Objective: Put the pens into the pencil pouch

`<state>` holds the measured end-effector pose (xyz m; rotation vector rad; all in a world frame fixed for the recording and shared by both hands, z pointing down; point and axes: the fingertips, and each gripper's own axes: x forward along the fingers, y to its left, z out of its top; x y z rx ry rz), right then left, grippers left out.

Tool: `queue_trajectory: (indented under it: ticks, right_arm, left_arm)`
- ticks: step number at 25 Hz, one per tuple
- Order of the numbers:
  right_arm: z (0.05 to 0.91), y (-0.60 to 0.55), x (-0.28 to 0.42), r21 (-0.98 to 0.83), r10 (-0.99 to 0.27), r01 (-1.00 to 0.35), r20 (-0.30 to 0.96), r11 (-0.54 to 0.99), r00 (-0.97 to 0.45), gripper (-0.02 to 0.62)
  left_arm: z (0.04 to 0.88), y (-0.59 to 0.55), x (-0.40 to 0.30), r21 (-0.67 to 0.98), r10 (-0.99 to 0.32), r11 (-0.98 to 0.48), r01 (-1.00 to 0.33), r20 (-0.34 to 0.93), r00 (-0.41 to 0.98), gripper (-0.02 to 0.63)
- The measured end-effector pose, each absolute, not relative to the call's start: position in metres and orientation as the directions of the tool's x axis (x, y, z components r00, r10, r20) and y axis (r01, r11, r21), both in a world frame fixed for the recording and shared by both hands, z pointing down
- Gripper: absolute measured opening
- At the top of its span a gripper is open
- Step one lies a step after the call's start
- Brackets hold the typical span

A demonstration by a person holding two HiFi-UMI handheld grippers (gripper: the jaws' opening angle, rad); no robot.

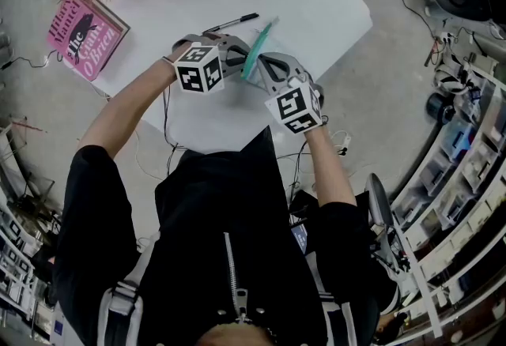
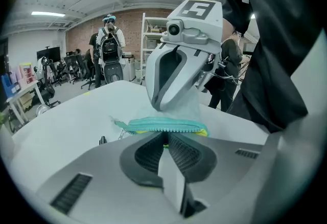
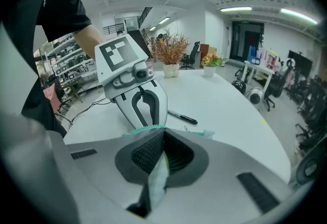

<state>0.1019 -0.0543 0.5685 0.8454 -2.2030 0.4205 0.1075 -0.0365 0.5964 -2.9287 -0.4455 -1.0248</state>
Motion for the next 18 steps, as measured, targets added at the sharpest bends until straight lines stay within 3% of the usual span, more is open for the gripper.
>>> queue_trajectory:
  ticks: [8, 12, 18]
  right_arm:
    - [0.57, -0.053, 0.101, -0.038, -0.441, -0.678, 0.732, 0.734, -0.519, 0.008]
    - [0.567, -0.051, 0.102, -0.036, -0.444, -0.678, 0.73, 0.734, -0.519, 0.008]
    - [0.567, -0.05, 0.101, -0.032, -0.449, -0.679, 0.728, 0.734, -0.519, 0.008]
  left_arm:
    - [0.603, -0.036, 0.111, 0.104, 0.255, -0.964, 0.243, 0.612, 0.748, 0.049]
    - [0.599, -0.038, 0.109, 0.105, 0.241, -0.969, 0.225, 0.62, 0.747, 0.124]
    - [0.594, -0.052, 0.09, 0.086, 0.176, -0.984, 0.157, 0.631, 0.755, 0.144]
